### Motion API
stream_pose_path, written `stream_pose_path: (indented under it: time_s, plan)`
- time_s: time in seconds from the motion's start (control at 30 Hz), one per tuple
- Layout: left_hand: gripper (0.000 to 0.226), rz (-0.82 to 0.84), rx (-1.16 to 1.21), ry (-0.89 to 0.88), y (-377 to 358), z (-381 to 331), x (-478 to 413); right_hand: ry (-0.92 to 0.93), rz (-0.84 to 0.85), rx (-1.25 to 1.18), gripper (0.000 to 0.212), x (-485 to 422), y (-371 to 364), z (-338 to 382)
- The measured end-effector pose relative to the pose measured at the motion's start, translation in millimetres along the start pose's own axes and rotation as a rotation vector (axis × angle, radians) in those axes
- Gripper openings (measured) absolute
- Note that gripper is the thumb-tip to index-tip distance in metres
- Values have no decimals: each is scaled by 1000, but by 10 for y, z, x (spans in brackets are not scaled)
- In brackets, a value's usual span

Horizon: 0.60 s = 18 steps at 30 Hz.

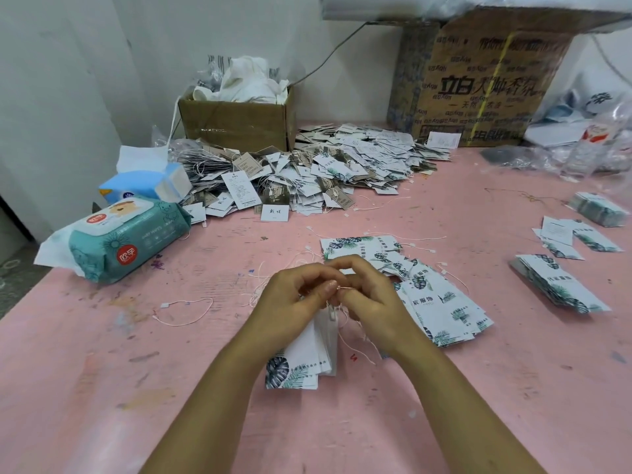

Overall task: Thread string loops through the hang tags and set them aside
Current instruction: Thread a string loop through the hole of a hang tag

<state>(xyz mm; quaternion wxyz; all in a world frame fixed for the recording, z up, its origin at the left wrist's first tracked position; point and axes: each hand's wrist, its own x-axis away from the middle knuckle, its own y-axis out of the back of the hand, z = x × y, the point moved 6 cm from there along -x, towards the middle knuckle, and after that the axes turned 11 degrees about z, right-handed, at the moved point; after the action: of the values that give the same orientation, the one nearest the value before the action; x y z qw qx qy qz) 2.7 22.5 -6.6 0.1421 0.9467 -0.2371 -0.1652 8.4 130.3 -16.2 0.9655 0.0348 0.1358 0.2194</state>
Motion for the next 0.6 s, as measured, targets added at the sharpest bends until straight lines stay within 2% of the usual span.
stream_pose_path:
  time_s: [0.13,0.27,0.33,0.6]
  plan:
    - [30,-32,17,3,63,6,19,-4,-98,154,16,41,166,20]
    - [27,-56,27,-8,78,3,28,-38,-80,463,22,39,173,-3]
    - [26,-57,22,1,76,15,24,-50,-45,529,22,26,141,-6]
    - [20,-52,-18,7,66,35,23,-27,4,309,15,27,97,-7]
